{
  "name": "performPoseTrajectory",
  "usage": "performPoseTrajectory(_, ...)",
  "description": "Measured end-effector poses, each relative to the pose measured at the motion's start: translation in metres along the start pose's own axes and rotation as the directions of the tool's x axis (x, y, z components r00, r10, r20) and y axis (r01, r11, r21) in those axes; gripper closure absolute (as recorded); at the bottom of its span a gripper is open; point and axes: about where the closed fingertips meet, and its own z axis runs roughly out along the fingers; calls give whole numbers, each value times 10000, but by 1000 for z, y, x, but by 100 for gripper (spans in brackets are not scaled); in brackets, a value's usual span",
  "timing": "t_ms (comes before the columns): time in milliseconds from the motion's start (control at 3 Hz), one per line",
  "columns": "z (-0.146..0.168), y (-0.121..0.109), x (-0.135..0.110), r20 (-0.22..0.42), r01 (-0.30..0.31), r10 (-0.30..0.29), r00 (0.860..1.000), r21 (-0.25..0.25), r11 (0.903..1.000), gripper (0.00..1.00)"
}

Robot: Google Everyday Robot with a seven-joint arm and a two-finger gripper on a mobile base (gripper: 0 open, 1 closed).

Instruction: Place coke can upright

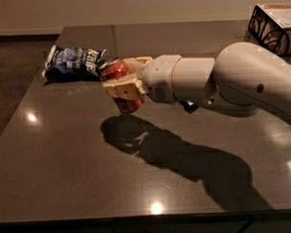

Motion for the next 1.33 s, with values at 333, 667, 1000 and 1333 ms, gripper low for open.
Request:
performPoseTrajectory(333, 7, 9, 1, 1149, -52, 114, 9933, -539, 9985, 100)
performPoseTrajectory(667, 13, 15, 5, 1969, -81, 254, 9801, -882, 9961, 100)
performPoseTrajectory(1000, 15, 17, 12, 2387, -97, 326, 9705, -963, 9953, 100)
performPoseTrajectory(1333, 17, 18, 19, 2766, -161, 417, 9601, -939, 9954, 100)
